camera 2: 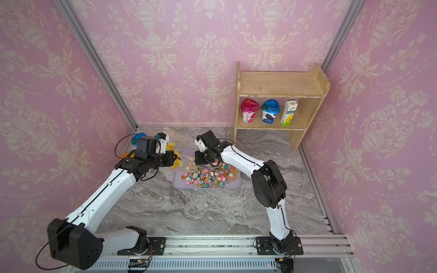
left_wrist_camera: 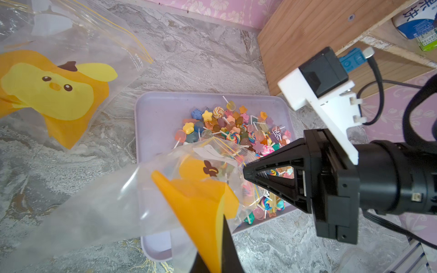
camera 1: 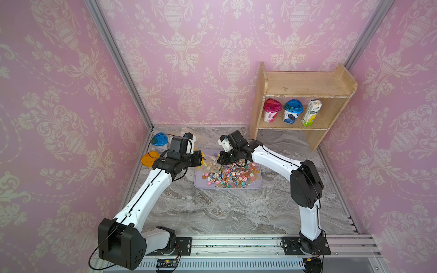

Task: Pour candies out of the ziploc bag
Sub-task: 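Pour the candies out of the ziploc bag onto the tray.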

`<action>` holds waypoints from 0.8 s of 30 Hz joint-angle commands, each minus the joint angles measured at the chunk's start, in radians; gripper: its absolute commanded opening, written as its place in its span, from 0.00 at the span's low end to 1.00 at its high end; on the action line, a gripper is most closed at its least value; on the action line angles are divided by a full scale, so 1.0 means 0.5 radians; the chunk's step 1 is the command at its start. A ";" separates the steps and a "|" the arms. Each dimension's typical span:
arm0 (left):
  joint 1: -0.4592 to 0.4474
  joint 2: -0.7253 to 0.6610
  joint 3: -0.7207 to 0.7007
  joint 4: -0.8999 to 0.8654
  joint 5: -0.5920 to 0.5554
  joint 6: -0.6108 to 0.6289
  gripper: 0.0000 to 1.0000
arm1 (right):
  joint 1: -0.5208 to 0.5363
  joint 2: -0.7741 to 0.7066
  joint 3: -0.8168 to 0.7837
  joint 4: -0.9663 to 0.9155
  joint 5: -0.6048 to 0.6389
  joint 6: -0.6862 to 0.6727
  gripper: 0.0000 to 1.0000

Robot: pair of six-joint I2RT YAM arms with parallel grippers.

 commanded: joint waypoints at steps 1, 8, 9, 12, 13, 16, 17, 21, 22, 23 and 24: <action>-0.047 0.012 0.183 -0.114 -0.080 0.107 0.00 | -0.008 -0.086 -0.010 -0.008 0.033 0.033 0.00; -0.155 0.044 0.431 -0.251 -0.165 0.172 0.00 | -0.014 -0.174 -0.129 0.042 0.070 0.043 0.00; -0.176 0.041 0.443 -0.256 -0.179 0.176 0.00 | -0.016 -0.185 -0.155 0.054 0.073 0.047 0.00; -0.195 0.065 0.430 -0.236 -0.196 0.168 0.00 | -0.024 -0.204 -0.216 0.095 0.072 0.058 0.00; -0.200 0.081 0.428 -0.243 -0.194 0.167 0.00 | -0.029 -0.202 -0.233 0.097 0.070 0.062 0.00; -0.227 0.081 0.443 -0.256 -0.199 0.165 0.00 | -0.039 -0.225 -0.292 0.117 0.069 0.064 0.00; -0.232 0.076 0.452 -0.257 -0.212 0.169 0.00 | -0.043 -0.240 -0.312 0.119 0.076 0.064 0.00; -0.232 0.078 0.480 -0.276 -0.236 0.181 0.00 | -0.066 -0.317 -0.368 0.131 0.111 0.058 0.00; -0.232 0.082 0.478 -0.274 -0.223 0.179 0.00 | -0.070 -0.331 -0.381 0.132 0.120 0.058 0.00; -0.232 0.085 0.465 -0.265 -0.213 0.171 0.00 | -0.079 -0.340 -0.387 0.132 0.120 0.055 0.00; -0.232 0.089 0.457 -0.258 -0.209 0.168 0.00 | -0.087 -0.346 -0.390 0.127 0.124 0.055 0.00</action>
